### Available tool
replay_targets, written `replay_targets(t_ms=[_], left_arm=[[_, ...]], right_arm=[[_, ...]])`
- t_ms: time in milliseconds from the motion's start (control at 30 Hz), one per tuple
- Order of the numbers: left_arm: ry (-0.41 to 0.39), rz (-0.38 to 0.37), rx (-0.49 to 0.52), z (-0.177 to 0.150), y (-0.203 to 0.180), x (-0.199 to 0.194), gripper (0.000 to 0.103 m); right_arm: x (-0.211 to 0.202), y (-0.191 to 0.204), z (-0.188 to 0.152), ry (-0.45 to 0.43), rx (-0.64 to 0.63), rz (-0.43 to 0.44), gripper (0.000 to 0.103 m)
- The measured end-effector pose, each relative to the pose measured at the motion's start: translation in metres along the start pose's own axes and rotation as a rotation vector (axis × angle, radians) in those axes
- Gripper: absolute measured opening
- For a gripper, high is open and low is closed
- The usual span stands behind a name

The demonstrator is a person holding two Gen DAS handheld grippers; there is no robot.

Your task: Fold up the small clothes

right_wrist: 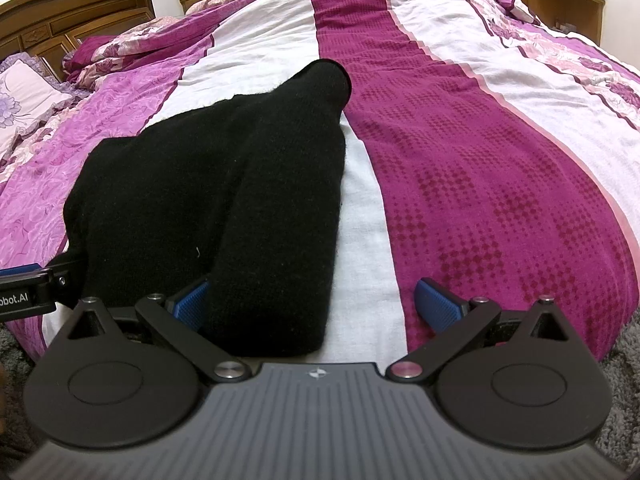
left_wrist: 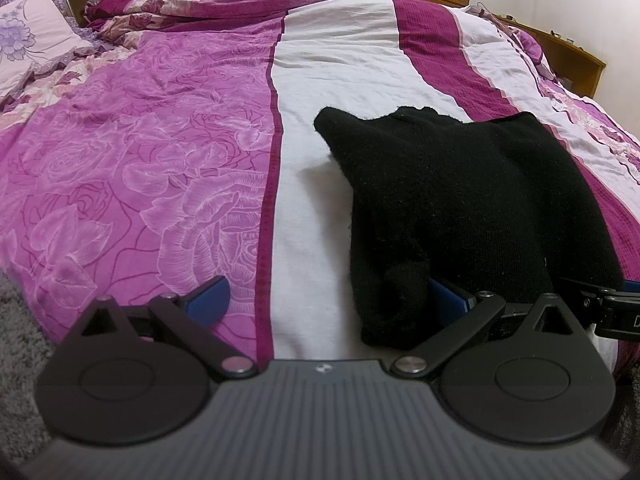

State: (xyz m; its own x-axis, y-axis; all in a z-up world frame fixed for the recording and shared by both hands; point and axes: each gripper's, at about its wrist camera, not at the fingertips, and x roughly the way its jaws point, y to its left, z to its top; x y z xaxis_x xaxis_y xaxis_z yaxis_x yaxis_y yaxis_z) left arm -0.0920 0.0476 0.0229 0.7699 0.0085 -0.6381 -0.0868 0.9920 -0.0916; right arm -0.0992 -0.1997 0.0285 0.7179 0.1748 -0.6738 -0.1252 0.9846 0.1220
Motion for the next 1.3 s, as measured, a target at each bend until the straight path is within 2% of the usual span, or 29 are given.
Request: replay_targets(t_ms=[1300], left_arm=[[-0.001,0.003,0.007,-0.0004,-0.0013,-0.0001,0.103]], right_arm=[[-0.0011,0.0004,-0.0017,0.004,0.01,0.008,0.103]])
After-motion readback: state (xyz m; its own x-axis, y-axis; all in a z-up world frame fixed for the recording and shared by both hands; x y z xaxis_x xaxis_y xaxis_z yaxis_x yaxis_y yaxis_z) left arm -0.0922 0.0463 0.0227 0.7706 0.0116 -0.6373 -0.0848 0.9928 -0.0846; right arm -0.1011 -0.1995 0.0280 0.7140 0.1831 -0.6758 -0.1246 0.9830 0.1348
